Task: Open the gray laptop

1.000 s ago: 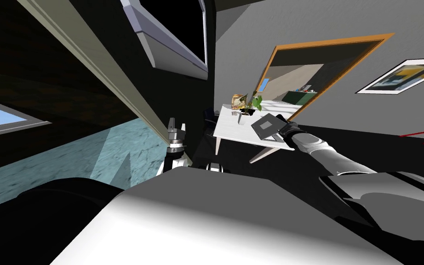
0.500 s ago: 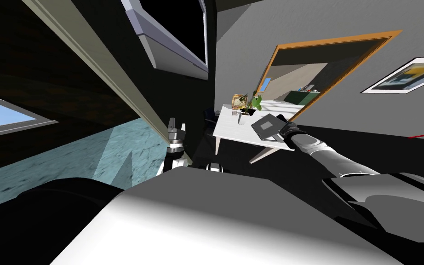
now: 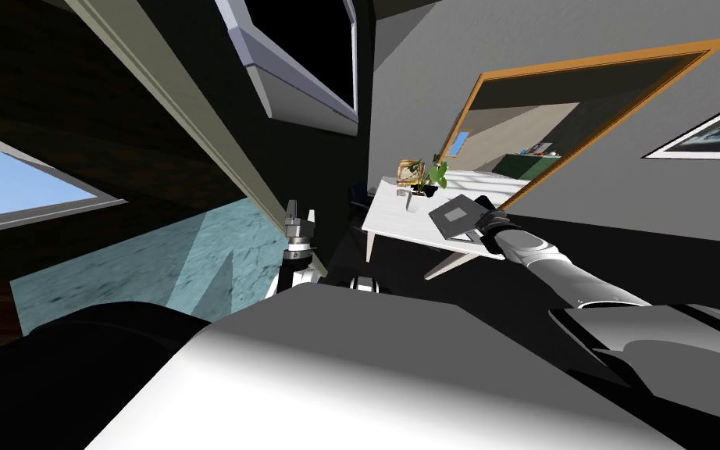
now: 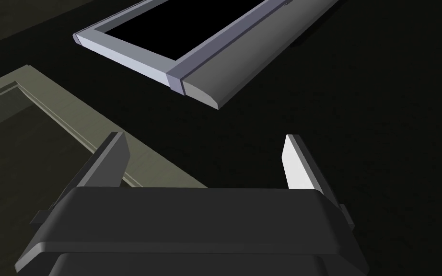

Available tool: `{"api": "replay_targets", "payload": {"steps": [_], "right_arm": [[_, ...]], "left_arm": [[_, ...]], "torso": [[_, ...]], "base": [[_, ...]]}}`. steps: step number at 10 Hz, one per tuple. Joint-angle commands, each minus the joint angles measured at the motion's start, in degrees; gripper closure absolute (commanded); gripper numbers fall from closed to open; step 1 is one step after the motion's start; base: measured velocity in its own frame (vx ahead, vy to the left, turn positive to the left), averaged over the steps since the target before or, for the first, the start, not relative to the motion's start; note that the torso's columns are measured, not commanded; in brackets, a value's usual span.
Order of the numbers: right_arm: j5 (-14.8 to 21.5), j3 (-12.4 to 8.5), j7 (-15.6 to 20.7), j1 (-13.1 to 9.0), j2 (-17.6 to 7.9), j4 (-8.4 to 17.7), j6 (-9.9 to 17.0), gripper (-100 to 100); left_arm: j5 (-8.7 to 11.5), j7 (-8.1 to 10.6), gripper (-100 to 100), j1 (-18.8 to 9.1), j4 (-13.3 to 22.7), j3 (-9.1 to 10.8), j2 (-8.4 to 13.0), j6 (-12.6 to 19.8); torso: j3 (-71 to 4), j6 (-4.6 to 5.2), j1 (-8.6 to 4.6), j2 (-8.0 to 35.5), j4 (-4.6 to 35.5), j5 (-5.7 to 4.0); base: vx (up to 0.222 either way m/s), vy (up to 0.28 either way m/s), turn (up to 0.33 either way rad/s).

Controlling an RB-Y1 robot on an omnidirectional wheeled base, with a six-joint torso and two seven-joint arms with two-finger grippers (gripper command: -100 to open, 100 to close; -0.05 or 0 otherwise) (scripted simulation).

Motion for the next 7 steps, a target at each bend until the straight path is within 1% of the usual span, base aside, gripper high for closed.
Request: {"api": "replay_targets", "payload": {"steps": [1, 2, 3, 4, 5, 6, 7], "right_arm": [[-6.5, -3.4, 5.1, 3.9, 0.5, -4.1, 3.0, 100], [-7.7, -4.1, 6.9, 3.9, 0.5, -4.1, 3.0, 100], [-7.7, -4.1, 7.4, 3.9, 0.5, -4.1, 3.0, 100], [-10.2, -6.8, 9.6, 6.6, 1.1, -6.7, 5.8, 100], [-11.7, -8.1, 11.1, 7.8, 1.1, -7.9, 6.0, 100], [-13.5, -8.1, 12.8, 7.8, 1.1, -8.0, 6.0, 100], [-14.4, -8.1, 13.8, 7.8, 1.1, -8.0, 6.0, 100]], "left_arm": [[0.0, 0.00, 0, 0.0, 0.0, 0.00, 0.0, 0.0], [0.0, 0.00, 0, 0.0, 0.0, 0.00, 0.0, 0.0], [0.0, 0.00, 0, 0.0, 0.0, 0.00, 0.0, 0.0], [0.0, 0.00, 0, 0.0, 0.0, 0.00, 0.0, 0.0], [0.0, 0.00, 0, 0.0, 0.0, 0.00, 0.0, 0.0], [0.0, 0.00, 0, 0.0, 0.0, 0.00, 0.0, 0.0], [0.0, 0.00, 0, 0.0, 0.0, 0.00, 0.0, 0.0]], "torso": [[0.0, -0.12, -0.18, 0.0, 0.0, -0.04], [0.0, 0.04, -0.28, 0.1, 0.0, -0.09], [0.0, 0.07, -0.16, 0.0, 0.0, -0.06], [0.0, 0.00, -0.03, -0.1, 0.0, -0.01], [0.0, -0.10, -0.22, 0.0, 0.0, -0.05], [0.0, 0.02, -0.28, 0.1, 0.0, -0.09], [0.0, 0.05, -0.19, 0.0, 0.0, -0.06]], "base": [[-0.059, -0.094, 0.207], [-0.035, -0.045, -0.041], [-0.004, -0.008, -0.049], [-0.036, -0.068, 0.256], [-0.053, -0.082, 0.214], [-0.025, -0.048, 0.022], [-0.002, -0.019, -0.025]]}}
